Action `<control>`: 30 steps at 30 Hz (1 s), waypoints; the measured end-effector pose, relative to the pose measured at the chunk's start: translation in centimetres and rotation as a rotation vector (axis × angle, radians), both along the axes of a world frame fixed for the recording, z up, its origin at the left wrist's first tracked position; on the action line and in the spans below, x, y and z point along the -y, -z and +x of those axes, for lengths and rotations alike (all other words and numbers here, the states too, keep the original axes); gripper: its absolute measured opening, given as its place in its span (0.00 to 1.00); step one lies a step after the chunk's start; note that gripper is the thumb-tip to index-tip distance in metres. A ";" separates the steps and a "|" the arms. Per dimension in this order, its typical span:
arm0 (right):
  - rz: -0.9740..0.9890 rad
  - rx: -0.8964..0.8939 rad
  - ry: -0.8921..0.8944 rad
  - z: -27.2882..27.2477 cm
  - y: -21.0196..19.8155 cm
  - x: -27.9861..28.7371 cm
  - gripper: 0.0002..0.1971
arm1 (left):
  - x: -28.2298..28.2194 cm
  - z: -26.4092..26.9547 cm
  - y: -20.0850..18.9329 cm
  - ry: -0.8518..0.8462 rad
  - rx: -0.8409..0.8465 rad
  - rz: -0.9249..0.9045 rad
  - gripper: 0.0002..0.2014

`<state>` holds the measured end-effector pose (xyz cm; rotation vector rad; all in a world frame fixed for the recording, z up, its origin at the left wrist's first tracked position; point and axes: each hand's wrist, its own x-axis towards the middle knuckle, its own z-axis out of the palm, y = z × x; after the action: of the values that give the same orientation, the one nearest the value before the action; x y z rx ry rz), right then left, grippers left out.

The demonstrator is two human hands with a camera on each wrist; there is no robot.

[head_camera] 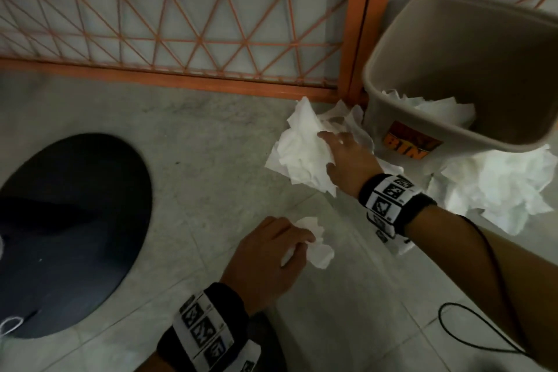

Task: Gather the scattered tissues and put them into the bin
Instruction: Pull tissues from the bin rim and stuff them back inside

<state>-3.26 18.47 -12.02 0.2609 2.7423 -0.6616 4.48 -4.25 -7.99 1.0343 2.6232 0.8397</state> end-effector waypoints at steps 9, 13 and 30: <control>0.063 -0.164 0.046 1.0 -1.1 -0.8 0.12 | 0.4 -1.2 -2.5 -0.027 0.003 0.116 0.09; 0.072 -0.270 -0.015 3.8 -3.5 -1.2 0.13 | -1.1 -3.7 -5.7 -0.066 -0.076 0.215 0.07; -0.144 -0.347 0.104 15.0 -17.8 -6.0 0.07 | -18.0 -10.0 -16.8 0.097 -0.149 0.587 0.03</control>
<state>11.74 24.46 5.73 0.2801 3.0018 -1.0125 -5.54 13.71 8.82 1.3879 2.4612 1.6204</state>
